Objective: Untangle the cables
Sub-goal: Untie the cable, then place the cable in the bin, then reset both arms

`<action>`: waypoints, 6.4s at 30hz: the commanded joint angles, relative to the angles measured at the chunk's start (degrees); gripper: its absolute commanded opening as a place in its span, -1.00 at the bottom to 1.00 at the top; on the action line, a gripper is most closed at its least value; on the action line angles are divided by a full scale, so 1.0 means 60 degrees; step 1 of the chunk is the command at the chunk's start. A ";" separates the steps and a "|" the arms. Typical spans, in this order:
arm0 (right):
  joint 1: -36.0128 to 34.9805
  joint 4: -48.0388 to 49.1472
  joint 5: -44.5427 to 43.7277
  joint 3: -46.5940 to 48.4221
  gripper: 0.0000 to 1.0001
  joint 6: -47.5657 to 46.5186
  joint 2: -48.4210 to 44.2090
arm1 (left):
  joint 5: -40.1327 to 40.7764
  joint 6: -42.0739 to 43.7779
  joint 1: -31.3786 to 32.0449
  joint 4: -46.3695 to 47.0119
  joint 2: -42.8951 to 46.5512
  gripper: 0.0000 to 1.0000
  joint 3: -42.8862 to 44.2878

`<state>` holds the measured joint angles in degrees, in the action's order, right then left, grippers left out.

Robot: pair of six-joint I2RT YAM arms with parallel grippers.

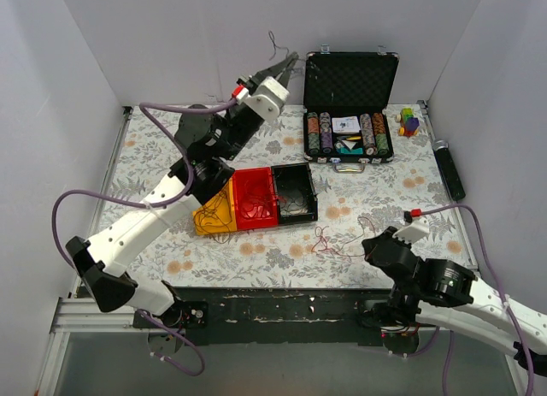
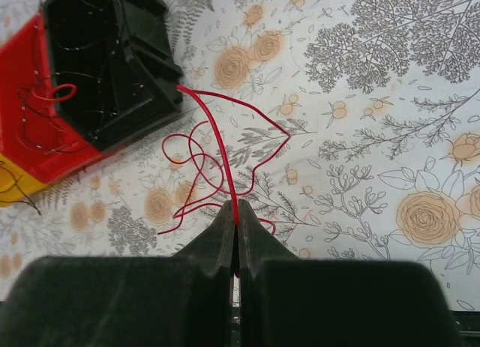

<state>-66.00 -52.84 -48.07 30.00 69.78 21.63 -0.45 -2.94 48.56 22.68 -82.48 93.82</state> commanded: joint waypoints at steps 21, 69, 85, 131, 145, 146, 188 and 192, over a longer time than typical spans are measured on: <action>-0.0001 0.0999 -0.0952 0.0977 -0.97 -0.1508 -0.1129 | -0.1624 0.0446 -0.0197 -0.2475 -0.1999 -1.00 -0.4490; -0.0001 0.1629 -0.0571 0.1899 -0.97 -0.2738 0.0058 | -0.6197 -0.0918 -0.2453 -1.3123 -0.6658 0.39 0.4342; 0.0407 0.3620 0.0334 0.1563 -0.78 -0.4320 0.2868 | -0.6253 -0.0959 -0.3156 -1.3168 -0.4286 0.96 0.3696; 0.2269 0.5073 0.4115 0.1311 -0.97 -0.6545 0.7048 | -0.6665 -0.3758 -0.9762 -0.9273 0.1178 0.92 -0.1997; 0.1185 0.3811 0.5609 0.9029 -0.97 -0.7966 0.8711 | -0.5946 -0.5208 -1.0904 -0.7735 0.0870 0.91 -0.3346; 0.1185 0.3782 0.5668 0.9454 -0.97 -0.8069 0.9048 | -0.5960 -0.5208 -1.0978 -0.7735 0.0914 0.92 -0.3347; 0.1917 0.3431 0.7206 1.3062 -0.97 -0.8422 1.6976 | -0.7323 -0.5062 -1.1813 -0.7281 0.1134 0.96 -0.4021; 0.1903 0.2510 0.6900 1.3588 -0.64 -0.8422 1.6977 | -0.7381 -0.5077 -1.1813 -0.7266 0.1090 0.96 -0.3977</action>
<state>-54.50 -34.09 -6.63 108.03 18.33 125.01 -43.11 -33.87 -22.02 -21.98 -77.89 70.00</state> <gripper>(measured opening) 0.114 0.981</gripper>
